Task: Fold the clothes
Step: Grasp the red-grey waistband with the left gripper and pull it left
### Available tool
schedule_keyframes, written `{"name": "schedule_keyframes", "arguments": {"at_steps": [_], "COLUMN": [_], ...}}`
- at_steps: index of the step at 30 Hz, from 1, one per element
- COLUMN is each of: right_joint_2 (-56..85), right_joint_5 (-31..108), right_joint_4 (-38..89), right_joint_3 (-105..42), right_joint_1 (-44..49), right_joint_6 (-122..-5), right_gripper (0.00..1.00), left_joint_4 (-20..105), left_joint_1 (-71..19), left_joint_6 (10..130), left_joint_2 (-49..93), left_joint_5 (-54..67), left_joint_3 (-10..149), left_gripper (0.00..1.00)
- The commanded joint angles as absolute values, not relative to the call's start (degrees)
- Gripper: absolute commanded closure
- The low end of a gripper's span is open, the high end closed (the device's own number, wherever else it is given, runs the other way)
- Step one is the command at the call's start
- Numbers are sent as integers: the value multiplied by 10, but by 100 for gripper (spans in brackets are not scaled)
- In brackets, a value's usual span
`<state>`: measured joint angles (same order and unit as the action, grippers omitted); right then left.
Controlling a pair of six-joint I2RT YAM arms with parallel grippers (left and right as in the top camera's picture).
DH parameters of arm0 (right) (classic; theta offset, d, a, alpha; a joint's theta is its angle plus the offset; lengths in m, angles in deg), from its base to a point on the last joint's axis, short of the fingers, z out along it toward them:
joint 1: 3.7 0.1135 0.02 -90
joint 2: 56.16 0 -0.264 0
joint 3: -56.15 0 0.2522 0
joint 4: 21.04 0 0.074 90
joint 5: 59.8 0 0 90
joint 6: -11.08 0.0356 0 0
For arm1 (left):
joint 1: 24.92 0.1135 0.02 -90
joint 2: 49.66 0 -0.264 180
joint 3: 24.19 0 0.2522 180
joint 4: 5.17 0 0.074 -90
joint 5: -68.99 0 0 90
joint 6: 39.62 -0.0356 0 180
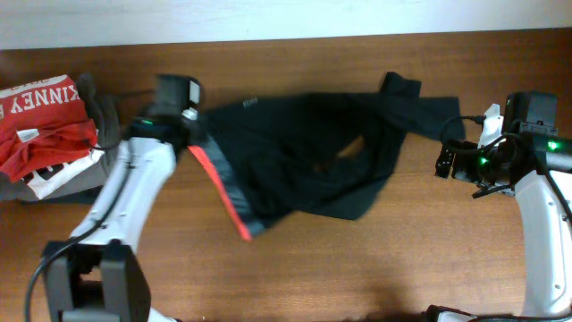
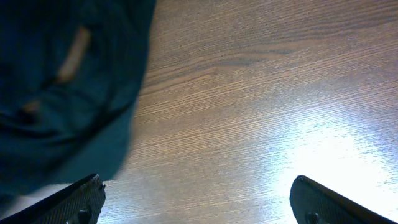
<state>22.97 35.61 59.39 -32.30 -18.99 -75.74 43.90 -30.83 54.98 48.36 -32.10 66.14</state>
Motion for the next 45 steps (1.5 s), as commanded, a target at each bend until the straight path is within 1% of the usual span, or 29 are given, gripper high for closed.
{"name": "schedule_keyframes", "arguments": {"at_steps": [1,4,6,11,18,22,24,26,29,30,33,37,39,40,41,43,45], "right_joint_2": [223,224,224,224,228,231,231,231,231,231,231,231,231,231,231,231,231], "right_joint_5": [357,357,357,357,357,357,357,357,357,357,357,357,357,357,357,357,357], "right_joint_4": [594,594,594,594,594,594,594,594,594,595,597,596,596,596,596,596,596], "right_joint_3": [-334,-334,-334,-334,-334,-334,-334,-334,-334,-334,-334,-334,-334,-334,-334,-334,-334], "right_joint_1": [-192,-192,-192,-192,-192,-192,-192,-192,-192,-192,-192,-192,-192,-192,-192,-192,-192], "right_joint_6": [-757,-757,-757,-757,-757,-757,-757,-757,-757,-757,-757,-757,-757,-757,-757,-757,-757], "right_gripper": [1,1,1,1,1,1,1,1,1,1,1,1,1,1,1,1,1], "left_joint_4": [472,545,586,635,644,637,627,610,585,576,556,548,549,551,554,564,583], "left_joint_1": [-274,-271,-276,-309,-367,-383,-385,-385,-385,-385,-385,-385,-385,-385,-385,-385,-382], "left_joint_6": [574,574,575,574,578,602,602,602,602,602,602,602,602,602,602,602,602], "left_joint_2": [471,475,479,481,481,481,481,481,481,481,481,481,481,481,481,481,480], "left_joint_5": [-243,-137,-115,-81,-77,-77,-77,-77,-77,-77,-77,-77,-78,-84,-88,-108,-156], "left_joint_3": [676,672,667,620,524,475,459,447,439,439,439,439,439,439,439,439,439], "left_gripper": [1,1,1,1,1,5,10,19,45,49,51,66,80,96,99,99,100]}}
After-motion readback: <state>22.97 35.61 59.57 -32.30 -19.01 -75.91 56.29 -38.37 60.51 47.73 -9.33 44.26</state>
